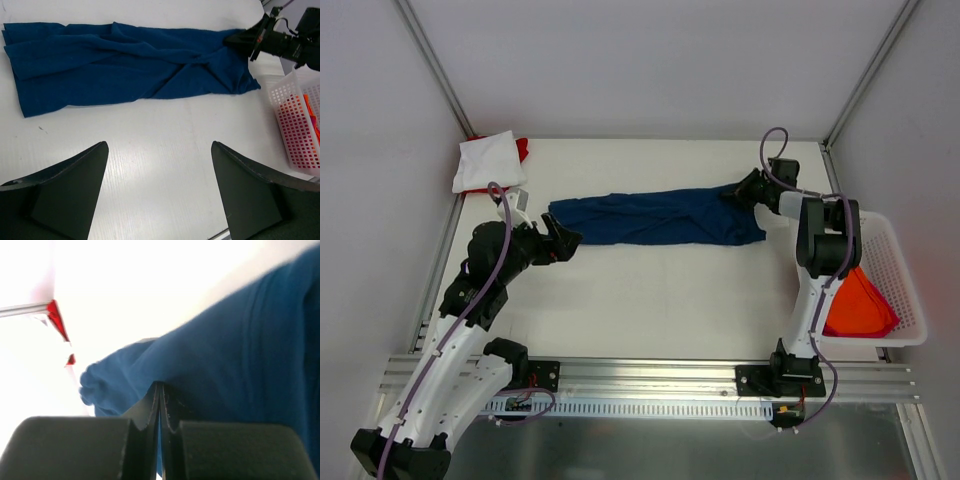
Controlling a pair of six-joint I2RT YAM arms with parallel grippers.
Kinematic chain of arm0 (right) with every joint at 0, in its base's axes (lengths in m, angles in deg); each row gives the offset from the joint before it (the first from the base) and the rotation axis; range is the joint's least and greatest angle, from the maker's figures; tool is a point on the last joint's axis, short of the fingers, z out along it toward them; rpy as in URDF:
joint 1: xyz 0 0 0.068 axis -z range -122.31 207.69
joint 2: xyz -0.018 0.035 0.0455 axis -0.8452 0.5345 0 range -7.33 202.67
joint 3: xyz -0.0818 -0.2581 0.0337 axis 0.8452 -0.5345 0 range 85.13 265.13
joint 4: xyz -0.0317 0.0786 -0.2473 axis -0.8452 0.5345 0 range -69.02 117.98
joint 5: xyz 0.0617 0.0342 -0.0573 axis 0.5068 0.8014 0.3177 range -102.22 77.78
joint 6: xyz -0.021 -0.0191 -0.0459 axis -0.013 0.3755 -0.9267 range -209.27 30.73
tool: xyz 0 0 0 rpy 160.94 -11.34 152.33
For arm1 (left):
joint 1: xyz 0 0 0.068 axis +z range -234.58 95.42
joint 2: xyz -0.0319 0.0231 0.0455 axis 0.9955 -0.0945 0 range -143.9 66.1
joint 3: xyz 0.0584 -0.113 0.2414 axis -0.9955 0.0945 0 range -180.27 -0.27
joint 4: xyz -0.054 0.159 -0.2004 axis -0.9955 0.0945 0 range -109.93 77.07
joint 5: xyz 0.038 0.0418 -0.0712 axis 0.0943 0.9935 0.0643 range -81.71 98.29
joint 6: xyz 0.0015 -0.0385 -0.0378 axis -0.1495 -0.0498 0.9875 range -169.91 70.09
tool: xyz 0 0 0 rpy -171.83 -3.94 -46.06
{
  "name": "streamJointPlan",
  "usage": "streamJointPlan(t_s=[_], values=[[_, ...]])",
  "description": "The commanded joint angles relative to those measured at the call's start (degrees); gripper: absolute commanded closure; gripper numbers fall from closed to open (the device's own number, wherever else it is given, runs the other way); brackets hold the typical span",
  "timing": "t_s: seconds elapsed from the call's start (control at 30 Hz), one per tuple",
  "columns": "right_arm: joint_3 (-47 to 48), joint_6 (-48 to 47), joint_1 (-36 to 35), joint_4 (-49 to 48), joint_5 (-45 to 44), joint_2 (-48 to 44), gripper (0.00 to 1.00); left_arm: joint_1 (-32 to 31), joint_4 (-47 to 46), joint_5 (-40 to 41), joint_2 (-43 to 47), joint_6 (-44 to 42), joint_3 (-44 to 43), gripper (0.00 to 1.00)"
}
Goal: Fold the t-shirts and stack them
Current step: Fold the tshirt
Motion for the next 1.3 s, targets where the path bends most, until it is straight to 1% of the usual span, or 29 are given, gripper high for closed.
streamJointPlan(t_s=[0.0, 0.03, 0.13, 0.17, 0.2, 0.23, 0.27, 0.33, 0.37, 0.4, 0.43, 0.5, 0.53, 0.57, 0.6, 0.63, 0.67, 0.7, 0.73, 0.8, 0.93, 0.97, 1.0, 1.07, 1.1, 1.13, 1.17, 1.23, 1.27], values=[[10.7, 3.2, -1.6, 0.3, 3.3, 5.5, 1.0, -0.7, -0.3, -1.3, -0.4, 0.0, 0.1, 0.15], [15.7, 4.5, -2.8, 0.6, 3.6, 7.1, 1.0, -0.7, -0.3, -1.1, -0.6, -0.1, 0.2, 0.14], [24.0, 7.5, -4.7, 1.0, 4.5, 14.8, 0.99, -0.7, -0.4, -1.1, -0.9, -0.2, 0.0, 0.14], [29.3, 8.5, -5.2, 1.1, 4.6, 18.8, 1.0, -0.8, -0.3, -1.1, -1.0, -0.3, 0.0, 0.14], [32.0, 9.5, -5.7, 0.9, 4.7, 20.8, 0.99, -0.8, -0.3, -1.0, -1.0, -0.4, -0.1, 0.13], [34.5, 10.7, -6.9, 0.0, 4.7, 22.9, 0.99, -0.9, -0.4, -0.5, -1.1, -0.5, -0.2, 0.09], [40.4, 12.8, -7.4, -0.2, 4.6, 27.0, 0.99, -0.9, -0.3, -0.3, -1.2, -0.7, -0.2, 0.08], [46.9, 15.9, -9.5, -0.6, 4.3, 31.4, 0.98, -1.1, -0.3, 0.2, -1.5, -1.2, -0.2, 0.08], [54.3, 16.9, -10.2, -1.1, 4.2, 33.7, 0.95, -1.1, -0.3, 0.4, -1.6, -1.4, -0.2, 0.08], [58.7, 17.7, -10.9, -1.1, 4.0, 38.5, 0.94, -1.2, -0.3, 0.6, -1.8, -1.5, -0.1, 0.08], [63.3, 18.3, -12.1, -0.7, 3.0, 40.9, 0.92, -1.3, -0.3, 0.8, -2.2, -1.6, 0.1, 0.08], [73.0, 20.8, -13.2, -2.4, 0.5, 46.0, 0.82, -1.4, -0.3, 0.6, -2.6, -2.0, 0.2, 0.08], [73.9, 22.1, -13.5, -3.6, -0.2, 46.4, 0.77, -1.5, -0.3, 0.7, -2.7, -1.8, 0.4, 0.08], [73.7, 23.9, -13.6, -4.8, -0.8, 46.2, 0.68, -1.6, -0.4, 0.6, -2.6, -1.7, 0.5, 0.08], [71.6, 24.4, -14.0, -6.6, -0.9, 44.3, 0.65, -1.8, -0.3, 0.6, -2.2, -1.6, 0.8, 0.08], [69.7, 24.5, -14.2, -7.6, -0.5, 42.7, 0.54, -1.8, -0.3, 0.9, -2.0, -1.4, 1.1, 0.08], [67.6, 23.7, -14.6, -8.5, -0.2, 40.9, 0.48, -2.0, -0.3, 1.1, -1.8, -1.3, 1.2, 0.08], [63.9, 22.6, -15.1, -9.8, 0.8, 36.9, 0.45, -2.0, -0.3, 1.1, -1.3, -1.2, 1.7, 0.08], [62.3, 21.5, -15.4, -10.1, 1.3, 34.9, 0.4, -2.1, -0.3, 1.1, -1.1, -1.0, 1.9, 0.08], [59.4, 19.0, -16.4, -11.6, 3.4, 29.9, 0.34, -2.3, -0.3, 1.4, -0.7, -0.9, 2.7, 0.08], [61.7, 16.7, -19.1, -12.2, 8.5, 24.1, 0.16, -3.1, -0.6, 2.5, 0.0, -0.9, 3.9, 0.08], [61.7, 15.7, -19.7, -10.9, 9.3, 22.5, 0.13, -3.3, -0.6, 2.8, 0.2, -1.0, 4.2, 0.08], [61.4, 12.2, -20.3, -8.7, 10.5, 20.4, 0.12, -3.5, -0.6, 2.8, 1.0, -1.2, 4.5, 0.08], [55.7, 6.5, -22.1, 0.5, 8.8, 11.5, 0.1, -3.5, -0.5, 2.9, 2.1, -1.1, 4.9, 0.08], [52.5, -1.6, -22.7, 5.0, 6.6, 7.8, 0.09, -3.5, -0.6, 3.0, 3.4, -1.2, 5.1, 0.08], [45.2, -5.4, -23.5, 12.6, 4.1, 0.2, 0.09, -3.5, -0.5, 3.5, 3.9, -1.0, 5.5, 0.07], [40.3, -8.0, -24.7, 14.0, -0.5, -3.7, 0.09, -3.7, -0.5, 4.3, 4.2, -0.9, 5.8, 0.07], [28.6, -9.4, -25.4, 11.9, -2.5, -11.4, 0.09, -3.7, -0.4, 5.8, 4.3, -0.2, 6.3, 0.08], [16.1, -8.6, -25.5, 6.6, -3.3, -18.5, 0.09, -3.7, -0.4, 6.2, 4.0, 0.4, 7.0, 0.08]])
